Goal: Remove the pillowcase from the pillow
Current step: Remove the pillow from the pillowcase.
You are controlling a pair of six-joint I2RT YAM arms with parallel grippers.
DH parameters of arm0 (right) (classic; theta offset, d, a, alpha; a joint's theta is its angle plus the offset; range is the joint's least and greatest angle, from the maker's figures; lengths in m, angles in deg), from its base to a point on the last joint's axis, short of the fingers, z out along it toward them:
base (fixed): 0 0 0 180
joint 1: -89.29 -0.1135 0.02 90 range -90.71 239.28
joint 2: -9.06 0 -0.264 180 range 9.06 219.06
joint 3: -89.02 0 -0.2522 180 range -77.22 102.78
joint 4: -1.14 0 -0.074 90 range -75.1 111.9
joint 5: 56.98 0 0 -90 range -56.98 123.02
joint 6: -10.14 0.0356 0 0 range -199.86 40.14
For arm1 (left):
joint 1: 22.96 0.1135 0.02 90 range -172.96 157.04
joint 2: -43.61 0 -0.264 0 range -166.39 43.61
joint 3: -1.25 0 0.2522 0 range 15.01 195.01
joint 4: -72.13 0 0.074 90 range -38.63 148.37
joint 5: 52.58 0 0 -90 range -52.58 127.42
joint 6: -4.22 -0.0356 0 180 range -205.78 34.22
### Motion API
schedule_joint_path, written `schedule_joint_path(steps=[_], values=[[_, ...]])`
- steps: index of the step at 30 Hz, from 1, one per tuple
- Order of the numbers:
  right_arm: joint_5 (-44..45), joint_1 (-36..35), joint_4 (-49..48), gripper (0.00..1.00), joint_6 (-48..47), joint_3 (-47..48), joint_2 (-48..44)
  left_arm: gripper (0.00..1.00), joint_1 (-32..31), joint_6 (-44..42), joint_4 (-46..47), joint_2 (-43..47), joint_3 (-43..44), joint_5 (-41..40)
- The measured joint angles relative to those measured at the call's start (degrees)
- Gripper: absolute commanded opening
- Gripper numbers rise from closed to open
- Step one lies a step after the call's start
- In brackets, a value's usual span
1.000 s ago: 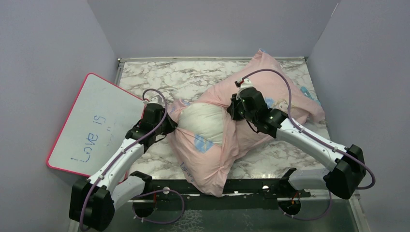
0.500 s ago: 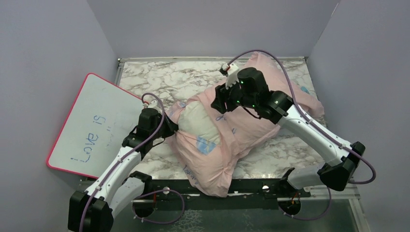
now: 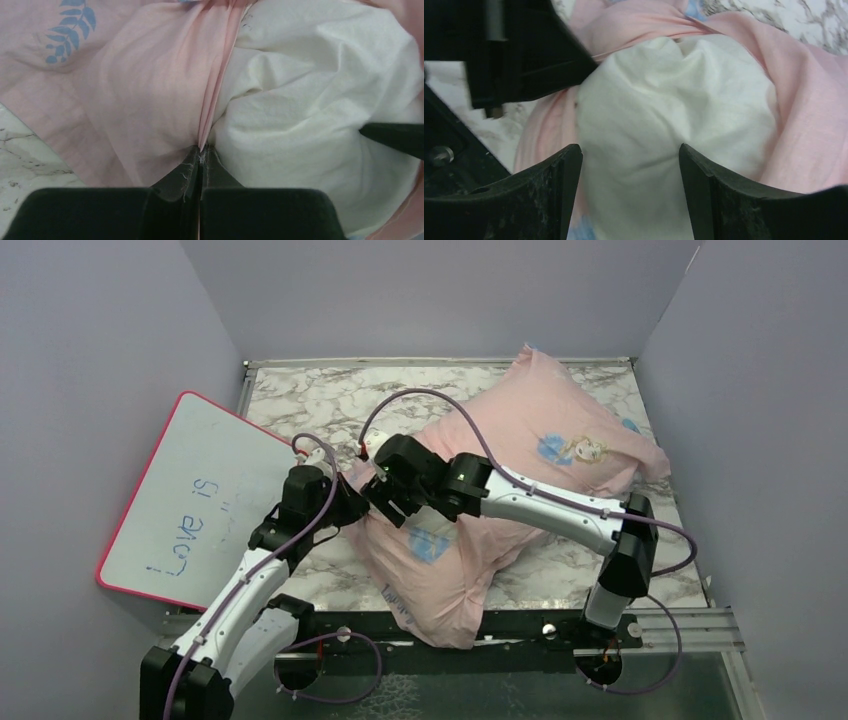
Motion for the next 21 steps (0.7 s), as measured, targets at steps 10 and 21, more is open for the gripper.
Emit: schedule_joint_path(steps=[10,21], values=[[13.2,-0.3,-0.2,0.36,0.2,-0.6,7.3,0.00,0.0,0.9,-0.5,3.8,0.0,0.2],[15.0,5.1,-3.6,0.01,6.5,-3.0,4.4,0.00,0.0,1.2,-1.4,4.0,-0.2,-1.4]])
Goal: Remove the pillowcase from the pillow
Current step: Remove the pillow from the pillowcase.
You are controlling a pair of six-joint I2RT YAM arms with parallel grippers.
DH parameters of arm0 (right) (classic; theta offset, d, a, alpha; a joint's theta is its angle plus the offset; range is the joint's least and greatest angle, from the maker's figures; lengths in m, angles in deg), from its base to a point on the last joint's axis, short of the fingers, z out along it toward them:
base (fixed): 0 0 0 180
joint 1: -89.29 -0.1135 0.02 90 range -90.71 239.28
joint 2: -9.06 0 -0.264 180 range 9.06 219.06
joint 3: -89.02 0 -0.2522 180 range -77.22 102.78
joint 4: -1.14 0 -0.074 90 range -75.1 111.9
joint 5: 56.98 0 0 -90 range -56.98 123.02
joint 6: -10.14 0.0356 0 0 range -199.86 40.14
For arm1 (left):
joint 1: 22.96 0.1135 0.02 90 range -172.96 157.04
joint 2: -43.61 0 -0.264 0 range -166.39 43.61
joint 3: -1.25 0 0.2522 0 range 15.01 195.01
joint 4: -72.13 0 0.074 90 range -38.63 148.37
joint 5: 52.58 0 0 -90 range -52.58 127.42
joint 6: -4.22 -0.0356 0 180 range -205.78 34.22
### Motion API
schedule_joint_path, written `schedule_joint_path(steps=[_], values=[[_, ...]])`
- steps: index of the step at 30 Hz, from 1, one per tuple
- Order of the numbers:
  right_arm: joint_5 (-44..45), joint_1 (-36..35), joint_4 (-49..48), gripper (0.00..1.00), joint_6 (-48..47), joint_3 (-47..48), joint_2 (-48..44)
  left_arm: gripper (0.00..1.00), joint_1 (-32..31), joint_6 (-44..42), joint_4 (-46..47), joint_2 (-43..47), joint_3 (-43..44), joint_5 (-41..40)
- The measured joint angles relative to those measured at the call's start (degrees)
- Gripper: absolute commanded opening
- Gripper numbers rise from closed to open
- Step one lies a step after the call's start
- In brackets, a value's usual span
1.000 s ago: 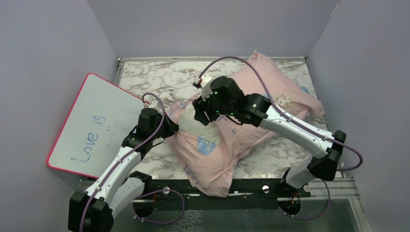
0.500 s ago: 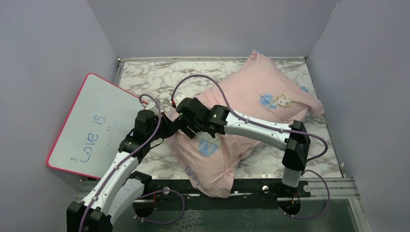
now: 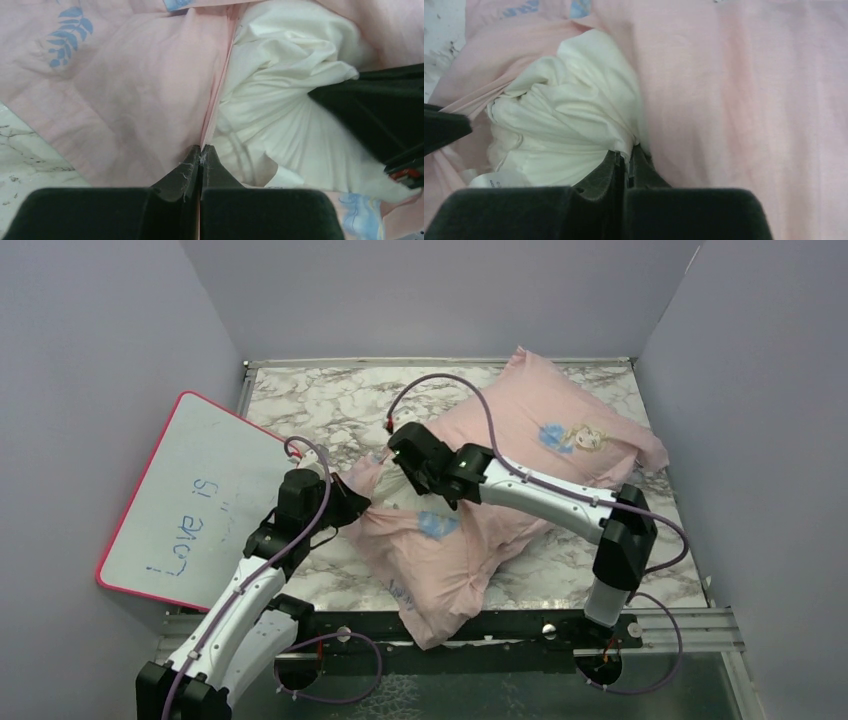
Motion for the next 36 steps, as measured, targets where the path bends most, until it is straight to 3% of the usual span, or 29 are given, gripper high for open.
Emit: schedule_joint_path(steps=[5,15,16,19,22,29,33,36], values=[[-5.5,6.7,-3.5,0.01,1.5,-7.4,-7.9,0.00,-0.8,3.0,-1.1,0.9,1.1,-3.8],[-15.8,9.4,-11.7,0.01,6.7,-18.9,-13.9,0.01,-1.5,5.4,-1.1,-2.9,1.1,-3.3],[-16.9,9.7,-11.8,0.03,7.0,-18.9,-13.9,0.08,-1.4,5.0,-1.0,-3.6,1.1,-2.9],[-20.6,10.3,-11.8,0.15,6.7,-18.8,-14.0,0.42,-1.3,3.3,-1.1,-4.5,1.3,-1.2],[-25.3,10.9,-10.7,0.34,5.6,-18.3,-14.8,0.59,-0.8,2.2,-1.9,-4.1,1.9,0.2],[-38.2,11.7,-7.0,0.54,3.5,-18.8,-28.2,0.66,-0.6,-0.5,-4.5,-1.2,4.7,5.7],[-36.7,11.8,-6.9,0.61,5.2,-23.0,-40.9,0.66,-2.6,-3.0,-5.4,0.7,7.7,7.6],[-30.3,11.8,-5.5,0.63,8.6,-27.8,-47.5,0.66,-5.6,-4.2,-6.0,2.0,10.4,7.6]])
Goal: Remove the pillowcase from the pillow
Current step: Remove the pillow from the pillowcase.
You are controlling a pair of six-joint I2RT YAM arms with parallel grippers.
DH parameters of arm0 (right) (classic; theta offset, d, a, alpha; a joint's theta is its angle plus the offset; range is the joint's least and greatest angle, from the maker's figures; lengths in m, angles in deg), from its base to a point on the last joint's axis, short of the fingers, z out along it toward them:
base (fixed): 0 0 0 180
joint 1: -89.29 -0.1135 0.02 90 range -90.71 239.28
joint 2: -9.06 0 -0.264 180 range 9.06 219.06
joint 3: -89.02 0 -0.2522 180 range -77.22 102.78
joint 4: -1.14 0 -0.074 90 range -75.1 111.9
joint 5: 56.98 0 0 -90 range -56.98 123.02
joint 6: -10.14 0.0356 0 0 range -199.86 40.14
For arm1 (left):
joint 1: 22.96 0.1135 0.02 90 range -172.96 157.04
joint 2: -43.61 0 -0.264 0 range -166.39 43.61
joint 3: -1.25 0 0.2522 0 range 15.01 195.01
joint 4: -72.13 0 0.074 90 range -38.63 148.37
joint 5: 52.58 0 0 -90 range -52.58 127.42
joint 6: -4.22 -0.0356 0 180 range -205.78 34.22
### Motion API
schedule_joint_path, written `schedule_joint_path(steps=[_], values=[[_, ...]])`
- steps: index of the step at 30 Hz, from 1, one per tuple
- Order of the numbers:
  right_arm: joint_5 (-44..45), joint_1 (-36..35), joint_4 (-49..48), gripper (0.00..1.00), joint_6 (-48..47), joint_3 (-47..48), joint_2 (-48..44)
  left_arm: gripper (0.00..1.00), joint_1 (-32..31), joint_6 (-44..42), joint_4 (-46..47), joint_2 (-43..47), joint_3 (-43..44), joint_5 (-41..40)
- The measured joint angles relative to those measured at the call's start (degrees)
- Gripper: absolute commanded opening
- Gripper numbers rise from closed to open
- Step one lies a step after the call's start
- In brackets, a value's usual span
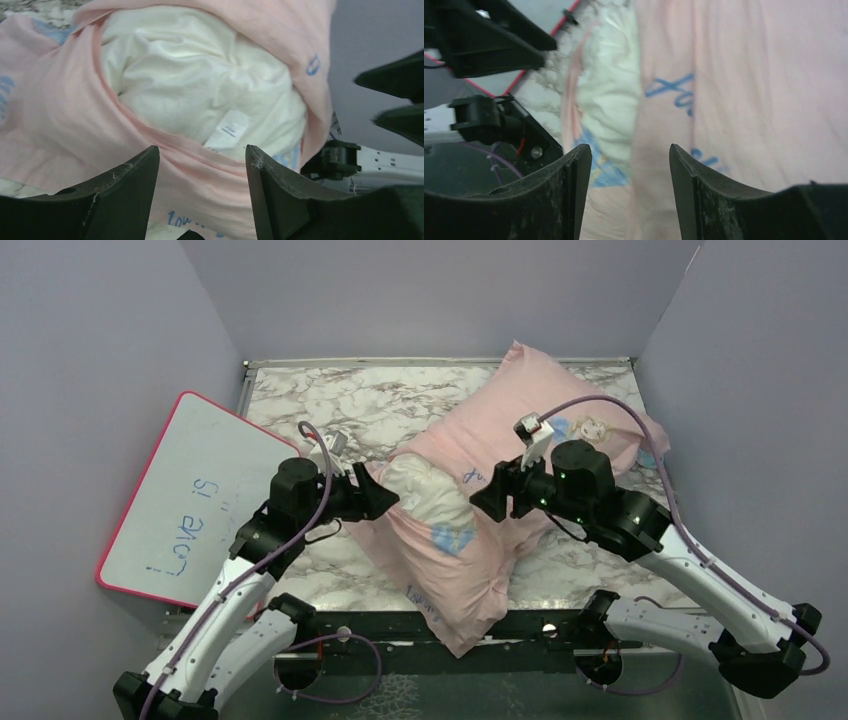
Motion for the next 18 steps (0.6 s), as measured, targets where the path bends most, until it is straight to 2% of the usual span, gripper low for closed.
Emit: schedule_joint_path(steps=[3,7,10,14,18], values=[[4.6,0.2,2.7,0.64,3.0,-4.8,-2.9,0.66,-4.0,-0.5,0.0,-1.2,3.0,-0.2],[5.1,0.3,5.2,0.62,5.2,-9.7,-2.0,0.66,-15.9,-1.3,0.5,-6.3,6.8,-2.6],[5.1,0.3,5.7,0.49,6.5,-11.5,-1.4,0.66,-24.9,-1.4,0.4,-10.4,7.1,-6.3],[5.7,0.3,5.6,0.17,8.5,-13.1,-1.6,0.66,-34.6,-1.4,-0.2,-14.7,7.2,-11.7],[6.8,0.3,5.5,0.10,10.2,-14.5,-1.7,0.63,-39.8,-0.7,-0.4,-15.8,7.6,-18.0]])
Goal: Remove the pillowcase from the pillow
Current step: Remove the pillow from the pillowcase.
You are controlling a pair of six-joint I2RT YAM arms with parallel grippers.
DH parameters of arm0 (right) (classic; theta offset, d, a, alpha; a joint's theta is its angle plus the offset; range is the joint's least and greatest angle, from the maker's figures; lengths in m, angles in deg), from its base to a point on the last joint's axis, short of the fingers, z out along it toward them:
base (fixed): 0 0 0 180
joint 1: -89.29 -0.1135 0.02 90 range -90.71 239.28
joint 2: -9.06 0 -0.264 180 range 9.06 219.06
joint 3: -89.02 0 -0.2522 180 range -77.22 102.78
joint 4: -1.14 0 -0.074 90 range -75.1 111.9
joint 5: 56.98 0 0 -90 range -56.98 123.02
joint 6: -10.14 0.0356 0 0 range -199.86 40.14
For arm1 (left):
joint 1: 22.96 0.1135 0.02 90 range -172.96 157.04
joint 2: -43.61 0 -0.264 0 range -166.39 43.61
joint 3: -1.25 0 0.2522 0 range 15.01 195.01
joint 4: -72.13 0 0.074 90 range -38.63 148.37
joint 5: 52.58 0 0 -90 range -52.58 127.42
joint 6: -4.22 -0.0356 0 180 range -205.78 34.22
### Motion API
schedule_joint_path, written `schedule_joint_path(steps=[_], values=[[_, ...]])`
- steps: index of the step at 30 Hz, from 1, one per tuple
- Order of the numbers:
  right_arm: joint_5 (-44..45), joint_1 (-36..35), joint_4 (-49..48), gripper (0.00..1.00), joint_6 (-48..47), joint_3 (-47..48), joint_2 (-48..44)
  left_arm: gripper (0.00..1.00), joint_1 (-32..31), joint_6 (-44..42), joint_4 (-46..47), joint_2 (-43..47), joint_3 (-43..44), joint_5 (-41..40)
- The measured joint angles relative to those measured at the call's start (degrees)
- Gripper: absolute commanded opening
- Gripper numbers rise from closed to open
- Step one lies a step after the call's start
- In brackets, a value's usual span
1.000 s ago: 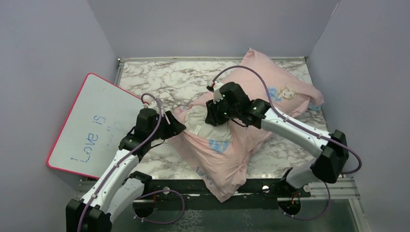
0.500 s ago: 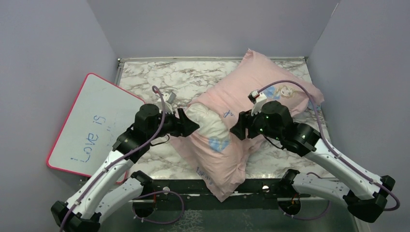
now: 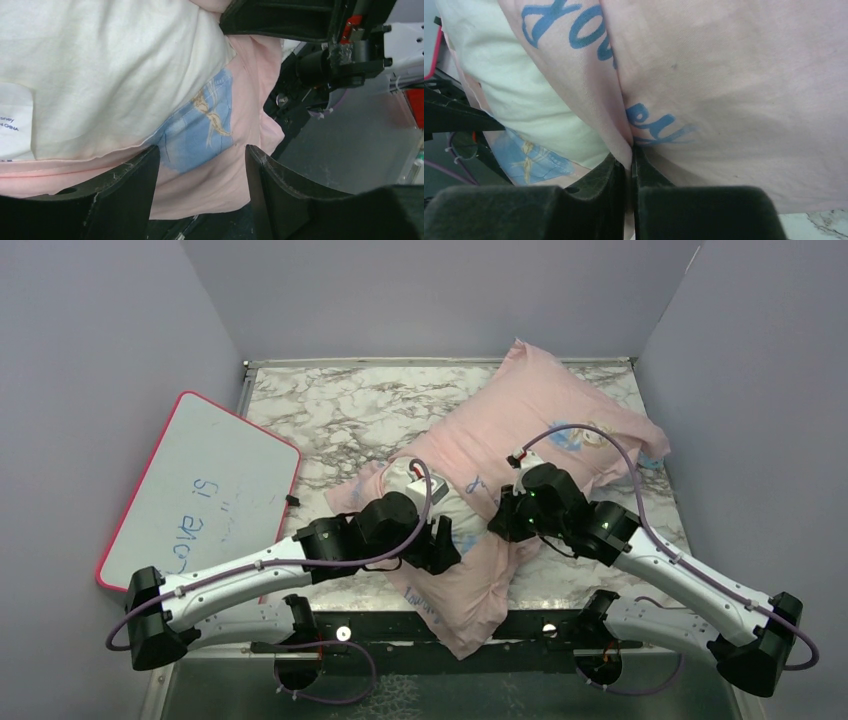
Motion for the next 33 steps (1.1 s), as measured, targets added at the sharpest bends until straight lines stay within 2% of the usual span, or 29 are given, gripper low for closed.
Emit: schedule_joint_path(steps=[5,7,10,11,15,20,23,29,33], values=[[0.2,0.0,-0.1,0.10,0.9,0.0,0.0,0.52,-1.2,3.8,0.2,0.0,-1.4,-6.1],[0.2,0.0,-0.3,0.09,1.2,-0.2,0.0,0.37,-1.2,5.9,0.3,0.0,-2.6,-8.5],[-0.3,0.0,-1.7,0.09,1.7,-1.6,-0.4,0.07,-1.2,8.9,0.6,-0.3,-4.2,-12.1],[-0.7,0.0,-2.1,0.09,1.8,-2.2,-0.5,0.00,-1.2,9.3,1.0,-0.3,-4.8,-13.0],[-2.4,0.1,-4.2,0.09,2.6,-4.1,-0.4,0.00,1.1,10.3,4.5,-0.2,-8.2,-13.1],[-4.1,0.1,-8.0,0.09,3.8,-4.4,1.0,0.00,11.8,9.2,8.3,-0.4,-10.1,-6.8],[-5.2,0.1,-10.4,0.12,4.4,-4.3,2.5,0.00,16.6,6.1,7.7,-3.7,-7.3,-4.6],[-6.7,0.4,-12.5,0.29,5.0,-3.6,5.0,0.00,23.4,-0.4,6.5,-12.3,1.0,-2.0],[-7.3,0.3,-11.4,0.43,4.8,-2.5,7.2,0.00,26.0,-2.5,7.6,-13.1,2.7,-2.0]])
